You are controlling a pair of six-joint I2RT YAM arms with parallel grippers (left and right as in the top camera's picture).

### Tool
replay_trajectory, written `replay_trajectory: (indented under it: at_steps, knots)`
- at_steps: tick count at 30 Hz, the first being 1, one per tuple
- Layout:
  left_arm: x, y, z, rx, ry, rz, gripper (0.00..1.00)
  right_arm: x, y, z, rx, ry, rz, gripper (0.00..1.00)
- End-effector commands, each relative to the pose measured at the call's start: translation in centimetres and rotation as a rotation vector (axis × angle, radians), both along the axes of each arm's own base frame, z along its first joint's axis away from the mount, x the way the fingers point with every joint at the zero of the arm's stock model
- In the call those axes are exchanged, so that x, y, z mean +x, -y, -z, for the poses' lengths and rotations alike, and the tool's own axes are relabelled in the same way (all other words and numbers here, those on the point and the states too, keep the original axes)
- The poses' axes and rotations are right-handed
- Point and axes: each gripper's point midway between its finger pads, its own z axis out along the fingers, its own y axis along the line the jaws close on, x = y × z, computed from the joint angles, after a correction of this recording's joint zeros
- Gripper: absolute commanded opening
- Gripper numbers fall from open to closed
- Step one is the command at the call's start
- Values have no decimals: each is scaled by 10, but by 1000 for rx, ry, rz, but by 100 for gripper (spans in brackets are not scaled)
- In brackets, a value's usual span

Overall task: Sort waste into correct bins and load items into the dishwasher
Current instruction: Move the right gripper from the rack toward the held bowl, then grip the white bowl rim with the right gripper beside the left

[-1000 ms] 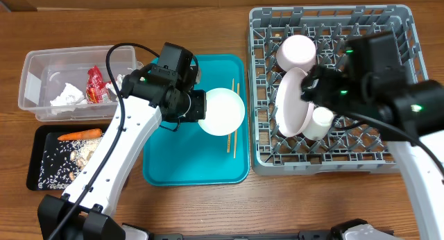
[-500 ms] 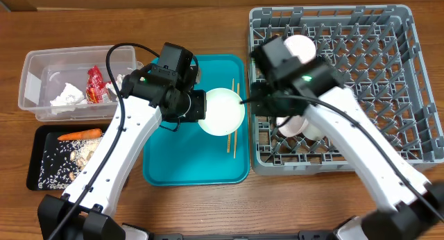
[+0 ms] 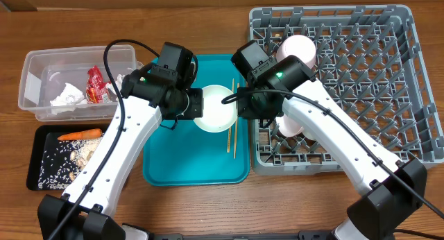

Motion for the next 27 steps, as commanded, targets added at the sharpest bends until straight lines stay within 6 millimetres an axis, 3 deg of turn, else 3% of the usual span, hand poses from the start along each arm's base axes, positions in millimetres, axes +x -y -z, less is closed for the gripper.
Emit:
replay_trajectory:
  at_steps: [1,5,14,21,24,27]
  knots:
    - [5,-2,-2,27,22,-1,4,0,-27,-24,135,28,-104,34]
    - [6,-2,-2,27,23,0,4,2,-31,-26,153,39,-109,40]
    - [6,0,-2,21,24,1,5,6,-33,-31,166,62,-110,40]
    - [3,12,-5,-45,12,34,4,8,-35,-25,159,55,-111,40]
    - [3,12,-5,-45,13,37,4,9,-32,-24,144,59,-107,34]
    - [3,12,-4,-45,11,37,4,10,-32,-24,141,62,-105,22]
